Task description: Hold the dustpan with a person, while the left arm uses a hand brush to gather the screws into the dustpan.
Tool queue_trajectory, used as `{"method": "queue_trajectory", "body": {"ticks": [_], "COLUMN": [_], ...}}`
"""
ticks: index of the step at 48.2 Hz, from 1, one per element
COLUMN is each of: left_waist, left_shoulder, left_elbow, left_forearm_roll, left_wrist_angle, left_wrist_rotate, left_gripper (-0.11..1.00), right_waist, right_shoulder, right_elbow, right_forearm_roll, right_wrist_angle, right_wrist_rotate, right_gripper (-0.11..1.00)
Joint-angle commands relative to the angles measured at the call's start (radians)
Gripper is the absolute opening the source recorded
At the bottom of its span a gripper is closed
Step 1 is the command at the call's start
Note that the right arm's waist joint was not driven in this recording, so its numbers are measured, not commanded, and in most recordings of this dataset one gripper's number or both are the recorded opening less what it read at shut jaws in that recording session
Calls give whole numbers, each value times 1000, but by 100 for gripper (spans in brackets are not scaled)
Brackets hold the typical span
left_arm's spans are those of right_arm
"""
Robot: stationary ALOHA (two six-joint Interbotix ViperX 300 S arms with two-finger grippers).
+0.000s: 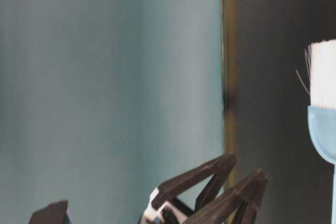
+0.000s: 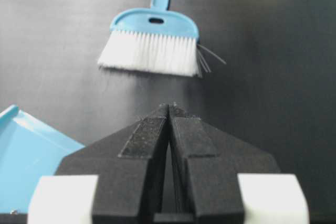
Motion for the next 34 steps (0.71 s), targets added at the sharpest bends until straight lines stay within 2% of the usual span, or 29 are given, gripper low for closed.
{"method": "queue_trajectory", "body": {"ticks": [1, 12, 19, 34], "left_waist": [2, 11, 15, 14], "left_shoulder": [-95, -258, -308, -407], "left_elbow": [23, 121, 163, 218], "left_forearm_roll": [2, 2, 2, 2], "left_wrist_angle": [-25, -32, -37, -60], "left_wrist_rotate": [-6, -37, -61, -63], "left_gripper": [82, 82, 82, 82], "right_waist": [0, 0, 0, 0], "right_shoulder": [5, 5, 5, 5], "right_elbow": [-11, -11, -11, -11], "right_forearm_roll": [-2, -2, -2, -2], "right_wrist_angle": [-5, -5, -3, -5], "right_wrist_rotate": [-5, -5, -5, -5], "right_gripper": [-1, -1, -1, -1]}}
